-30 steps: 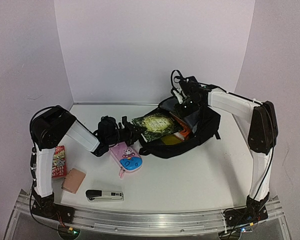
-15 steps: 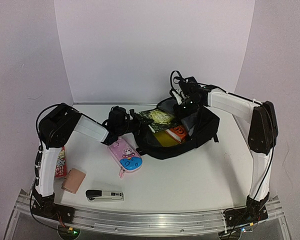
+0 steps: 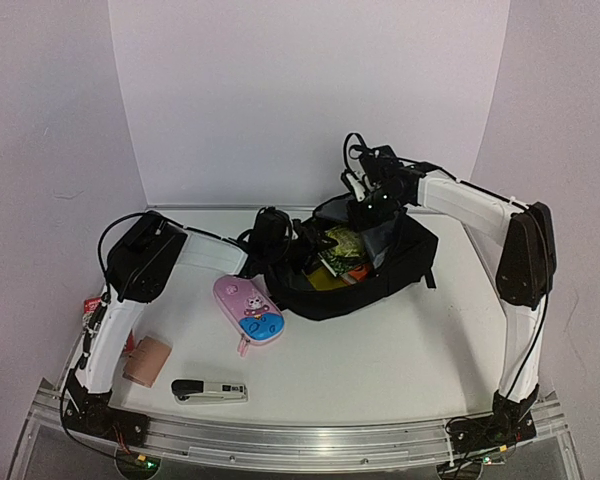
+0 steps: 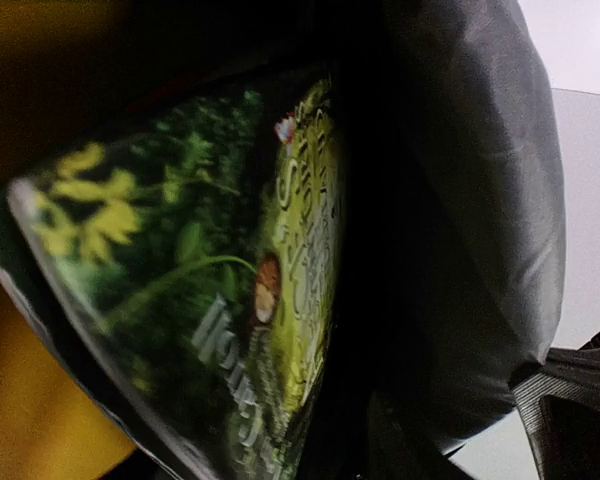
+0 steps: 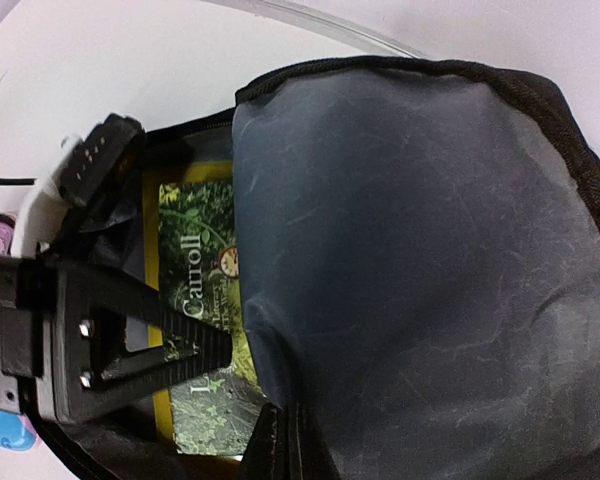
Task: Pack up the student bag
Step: Place the book in the student bag.
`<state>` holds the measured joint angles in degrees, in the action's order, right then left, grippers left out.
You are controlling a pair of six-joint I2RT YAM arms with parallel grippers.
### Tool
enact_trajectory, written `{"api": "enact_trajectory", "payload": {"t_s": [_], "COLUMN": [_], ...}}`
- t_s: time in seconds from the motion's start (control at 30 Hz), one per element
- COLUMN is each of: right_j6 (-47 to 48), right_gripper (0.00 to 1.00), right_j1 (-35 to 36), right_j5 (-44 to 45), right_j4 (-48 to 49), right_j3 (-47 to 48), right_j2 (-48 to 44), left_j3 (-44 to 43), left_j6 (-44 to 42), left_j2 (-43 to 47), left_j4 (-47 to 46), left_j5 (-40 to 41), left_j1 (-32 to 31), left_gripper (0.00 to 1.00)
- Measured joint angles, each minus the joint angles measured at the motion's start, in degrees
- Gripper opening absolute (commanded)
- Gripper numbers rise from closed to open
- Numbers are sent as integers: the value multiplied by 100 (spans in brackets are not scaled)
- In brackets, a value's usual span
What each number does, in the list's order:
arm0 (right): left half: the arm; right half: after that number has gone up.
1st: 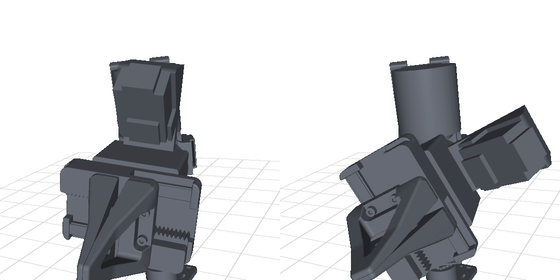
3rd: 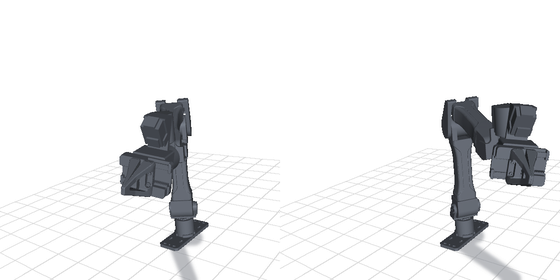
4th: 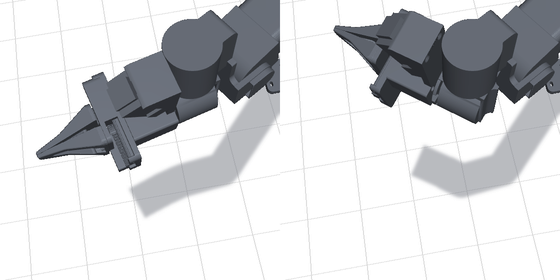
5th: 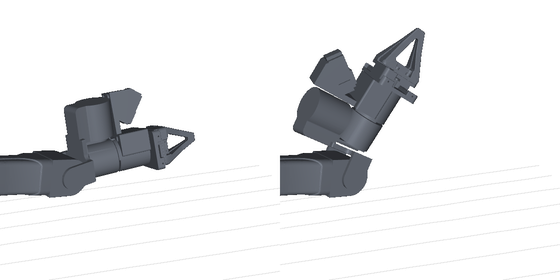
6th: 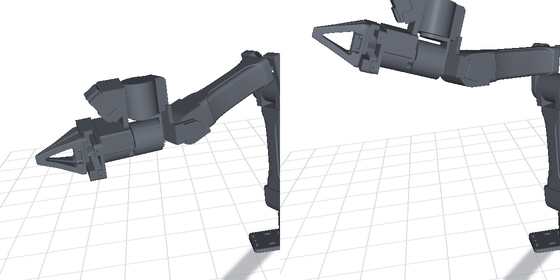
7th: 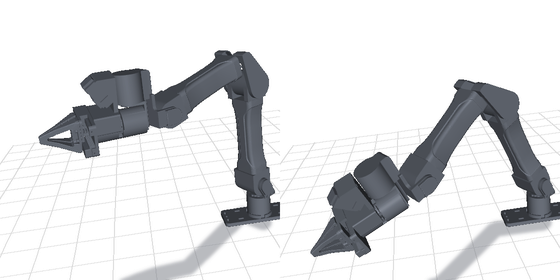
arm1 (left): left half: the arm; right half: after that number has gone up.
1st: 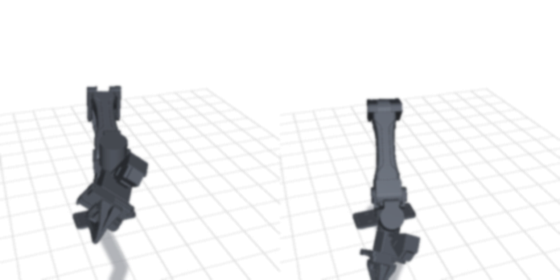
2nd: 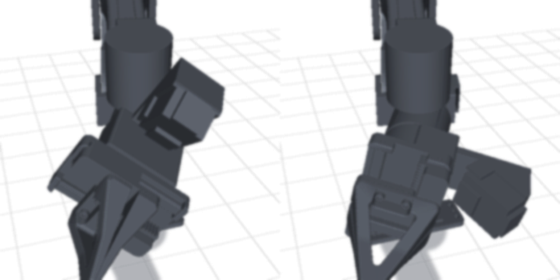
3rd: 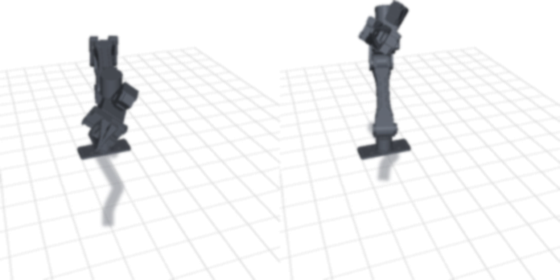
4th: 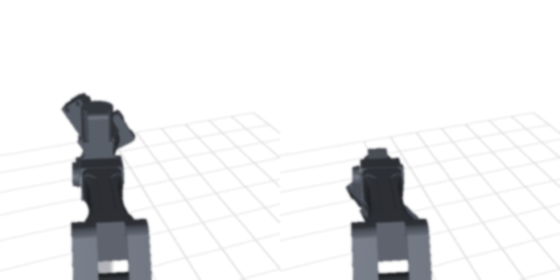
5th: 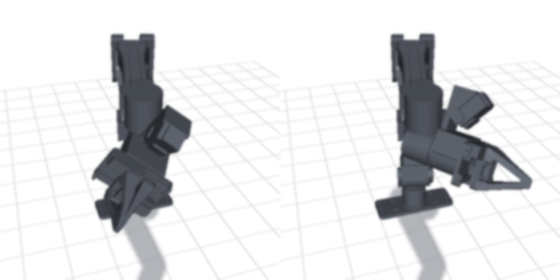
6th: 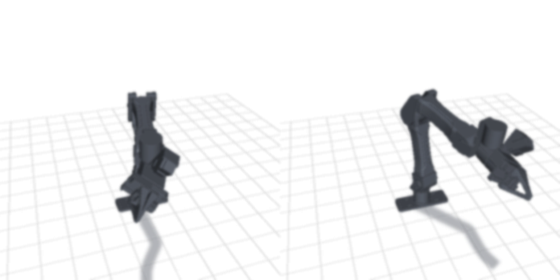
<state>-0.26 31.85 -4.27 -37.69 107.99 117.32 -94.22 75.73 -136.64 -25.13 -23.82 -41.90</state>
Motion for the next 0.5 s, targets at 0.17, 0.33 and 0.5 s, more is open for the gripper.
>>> {"api": "enact_trajectory", "payload": {"t_s": [0.17,0.33,0.5], "right_j6": [-70,-84,-67], "right_gripper": [0,0,0], "right_j1": [-157,-309,-430], "right_j5": [-93,-196,-288], "right_j4": [-60,-61,-51], "right_j3": [154,225,225], "right_j2": [31,135,216], "left_j3": [241,311,612], "left_j6": [-698,-1481,-2148], "left_j2": [570,1403,2396], "left_j4": [1014,2021,3090], "left_j5": [239,586,1230], "left_j1": [-6,-4,7], "left_gripper": [94,100,100]}}
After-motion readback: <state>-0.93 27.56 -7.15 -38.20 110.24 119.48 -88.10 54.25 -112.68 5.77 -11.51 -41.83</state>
